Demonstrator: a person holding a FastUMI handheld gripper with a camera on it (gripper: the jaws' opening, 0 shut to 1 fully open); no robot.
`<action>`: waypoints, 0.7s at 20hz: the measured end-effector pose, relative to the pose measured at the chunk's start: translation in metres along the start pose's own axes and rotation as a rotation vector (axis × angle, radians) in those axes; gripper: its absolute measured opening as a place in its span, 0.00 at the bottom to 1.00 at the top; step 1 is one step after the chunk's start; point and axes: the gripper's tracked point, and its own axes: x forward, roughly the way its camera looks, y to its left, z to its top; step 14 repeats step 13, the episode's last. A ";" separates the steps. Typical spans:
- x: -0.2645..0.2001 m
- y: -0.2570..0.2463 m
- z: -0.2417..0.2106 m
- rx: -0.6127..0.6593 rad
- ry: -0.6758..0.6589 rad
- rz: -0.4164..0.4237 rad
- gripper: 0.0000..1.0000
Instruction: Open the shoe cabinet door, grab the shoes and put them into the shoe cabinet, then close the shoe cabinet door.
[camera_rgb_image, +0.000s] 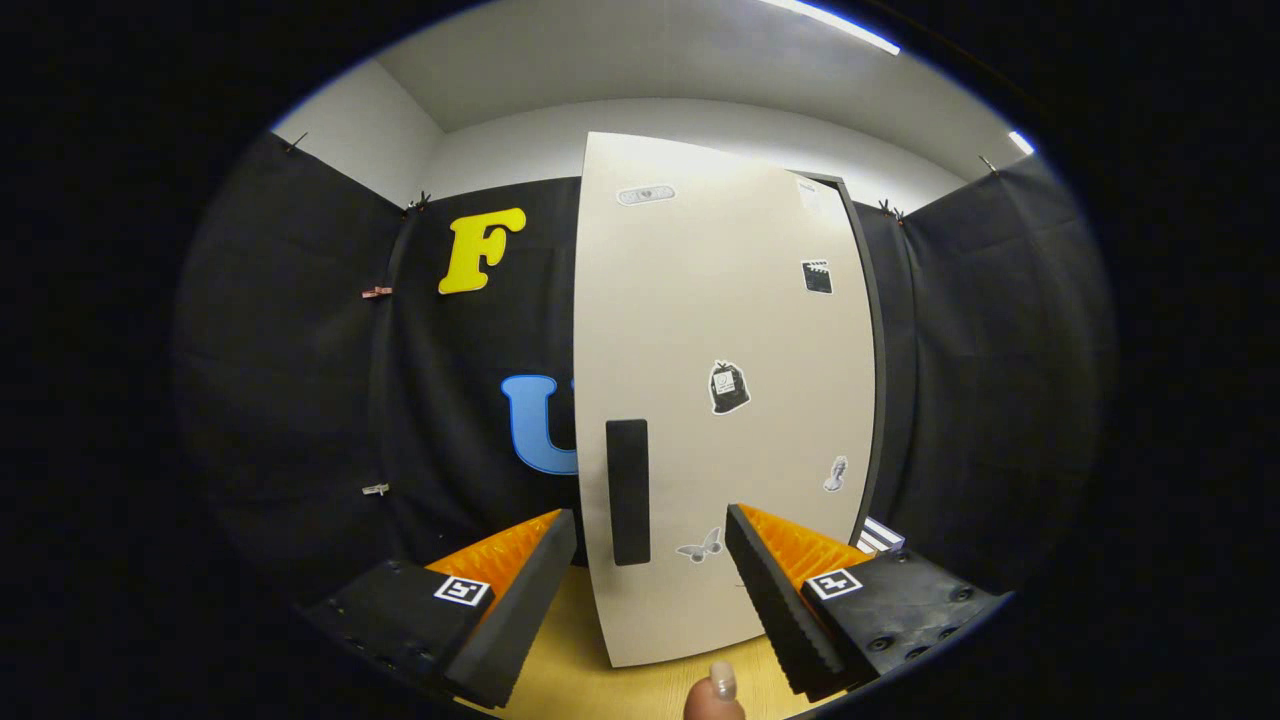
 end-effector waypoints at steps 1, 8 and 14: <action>-0.001 0.000 0.000 -0.002 -0.002 -0.002 0.99; -0.006 0.005 0.001 -0.010 -0.004 -0.008 0.99; -0.005 0.007 -0.004 -0.019 0.005 -0.009 0.98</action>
